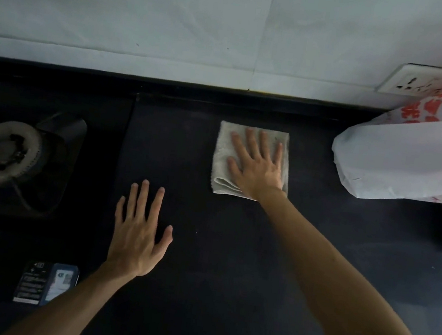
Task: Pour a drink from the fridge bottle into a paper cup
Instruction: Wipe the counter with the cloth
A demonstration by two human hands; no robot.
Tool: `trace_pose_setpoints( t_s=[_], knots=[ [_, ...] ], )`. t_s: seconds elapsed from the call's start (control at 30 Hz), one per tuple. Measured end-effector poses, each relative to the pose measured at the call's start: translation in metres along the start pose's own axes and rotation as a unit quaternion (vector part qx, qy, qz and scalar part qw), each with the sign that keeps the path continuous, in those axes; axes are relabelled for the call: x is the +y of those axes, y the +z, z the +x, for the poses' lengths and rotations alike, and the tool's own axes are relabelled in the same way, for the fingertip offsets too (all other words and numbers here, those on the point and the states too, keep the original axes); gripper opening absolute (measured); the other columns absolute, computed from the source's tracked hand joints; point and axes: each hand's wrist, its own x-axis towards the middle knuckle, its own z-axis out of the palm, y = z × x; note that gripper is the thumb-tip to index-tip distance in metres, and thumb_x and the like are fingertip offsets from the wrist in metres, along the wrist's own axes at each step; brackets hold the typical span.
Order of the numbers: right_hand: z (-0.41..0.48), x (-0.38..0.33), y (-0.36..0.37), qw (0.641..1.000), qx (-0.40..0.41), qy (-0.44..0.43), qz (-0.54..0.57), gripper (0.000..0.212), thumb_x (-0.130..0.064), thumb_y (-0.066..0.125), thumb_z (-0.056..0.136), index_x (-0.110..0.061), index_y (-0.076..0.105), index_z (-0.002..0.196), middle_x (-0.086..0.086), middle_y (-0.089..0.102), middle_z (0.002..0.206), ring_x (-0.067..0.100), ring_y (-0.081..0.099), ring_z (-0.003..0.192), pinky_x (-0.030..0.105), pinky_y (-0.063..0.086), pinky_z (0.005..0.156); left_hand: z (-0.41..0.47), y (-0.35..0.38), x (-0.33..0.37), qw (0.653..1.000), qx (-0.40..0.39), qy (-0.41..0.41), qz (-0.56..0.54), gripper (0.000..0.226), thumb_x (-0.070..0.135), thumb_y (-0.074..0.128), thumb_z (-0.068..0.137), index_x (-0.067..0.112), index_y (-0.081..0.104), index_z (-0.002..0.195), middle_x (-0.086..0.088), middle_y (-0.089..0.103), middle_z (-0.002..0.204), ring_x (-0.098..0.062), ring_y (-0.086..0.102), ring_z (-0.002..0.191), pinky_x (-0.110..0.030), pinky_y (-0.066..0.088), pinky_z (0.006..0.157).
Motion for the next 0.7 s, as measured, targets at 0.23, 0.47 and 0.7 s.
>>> trace_pose_setpoints(
  t_s=[0.23,0.47,0.7],
  knots=[
    [-0.088,0.007,0.016,0.999,0.015,0.038,0.006,0.066,-0.058,0.011,0.099,-0.031,-0.008,0.157,0.002,-0.015,0.165,0.03,-0.016,0.151,0.062,-0.004,0.118,0.0,-0.001,0.002,1.0,-0.006,-0.005,0.006,0.08,0.056,0.026,0.091,0.015,0.016,0.158,-0.018,0.005,0.166,-0.036,0.005,0.153,-0.058,0.018,0.12],
    [-0.073,-0.031,0.021,0.999,-0.005,-0.041,-0.009,0.066,-0.058,0.013,0.099,-0.033,-0.007,0.157,0.004,-0.012,0.166,0.032,-0.018,0.15,0.066,-0.003,0.116,0.0,-0.003,0.003,1.0,-0.005,-0.008,-0.011,0.081,0.055,0.03,0.089,0.016,0.017,0.158,-0.016,0.004,0.166,-0.035,0.004,0.154,-0.057,0.018,0.12],
    [-0.009,-0.012,0.004,1.0,0.001,-0.018,-0.006,0.064,-0.058,0.014,0.098,-0.039,-0.004,0.156,0.0,-0.007,0.166,0.029,-0.011,0.152,0.062,-0.001,0.119,0.0,-0.003,0.001,1.0,-0.01,-0.012,-0.005,0.079,0.056,0.028,0.09,0.018,0.016,0.158,-0.015,0.004,0.167,-0.034,0.003,0.154,-0.056,0.016,0.122]
  ],
)
